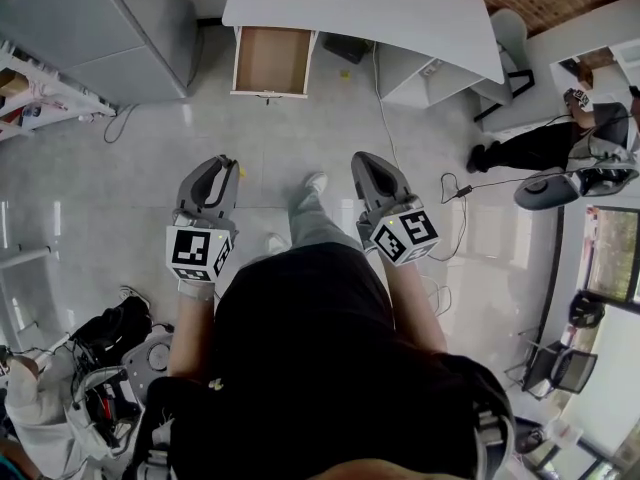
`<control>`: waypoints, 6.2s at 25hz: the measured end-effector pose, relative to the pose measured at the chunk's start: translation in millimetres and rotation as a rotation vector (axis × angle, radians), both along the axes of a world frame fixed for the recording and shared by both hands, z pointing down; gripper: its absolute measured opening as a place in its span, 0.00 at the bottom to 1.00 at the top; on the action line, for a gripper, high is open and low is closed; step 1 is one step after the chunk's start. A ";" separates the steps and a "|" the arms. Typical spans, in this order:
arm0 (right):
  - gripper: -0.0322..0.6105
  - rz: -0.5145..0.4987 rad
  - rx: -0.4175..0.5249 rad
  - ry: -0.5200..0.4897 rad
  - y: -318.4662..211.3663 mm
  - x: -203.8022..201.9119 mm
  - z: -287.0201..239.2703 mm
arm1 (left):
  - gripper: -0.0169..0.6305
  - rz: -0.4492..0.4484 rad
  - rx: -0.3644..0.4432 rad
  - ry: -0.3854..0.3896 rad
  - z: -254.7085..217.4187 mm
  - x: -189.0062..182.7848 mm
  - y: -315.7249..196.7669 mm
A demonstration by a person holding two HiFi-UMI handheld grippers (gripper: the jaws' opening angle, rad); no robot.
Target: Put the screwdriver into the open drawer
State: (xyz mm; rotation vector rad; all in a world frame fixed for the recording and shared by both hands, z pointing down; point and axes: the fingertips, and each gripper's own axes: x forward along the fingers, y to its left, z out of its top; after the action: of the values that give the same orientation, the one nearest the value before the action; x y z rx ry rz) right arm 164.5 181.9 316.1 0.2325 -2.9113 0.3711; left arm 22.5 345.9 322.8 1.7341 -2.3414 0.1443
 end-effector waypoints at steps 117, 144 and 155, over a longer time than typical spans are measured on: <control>0.07 0.549 -0.347 0.405 -254.6 -162.9 245.7 | 0.15 0.612 -0.865 0.151 585.6 -244.5 -445.3; 0.07 0.553 -0.399 0.424 -234.7 -160.8 261.5 | 0.15 0.592 -0.934 0.113 611.0 -245.7 -447.2; 0.07 0.495 -0.335 0.380 -253.8 -169.7 212.5 | 0.03 0.581 -0.860 0.166 533.6 -235.0 -442.1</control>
State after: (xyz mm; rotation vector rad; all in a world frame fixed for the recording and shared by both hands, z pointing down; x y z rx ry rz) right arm -5.2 -71.9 528.6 0.8663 -2.3456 0.7821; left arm -212.5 -96.2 856.4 1.7544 -1.2644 0.9009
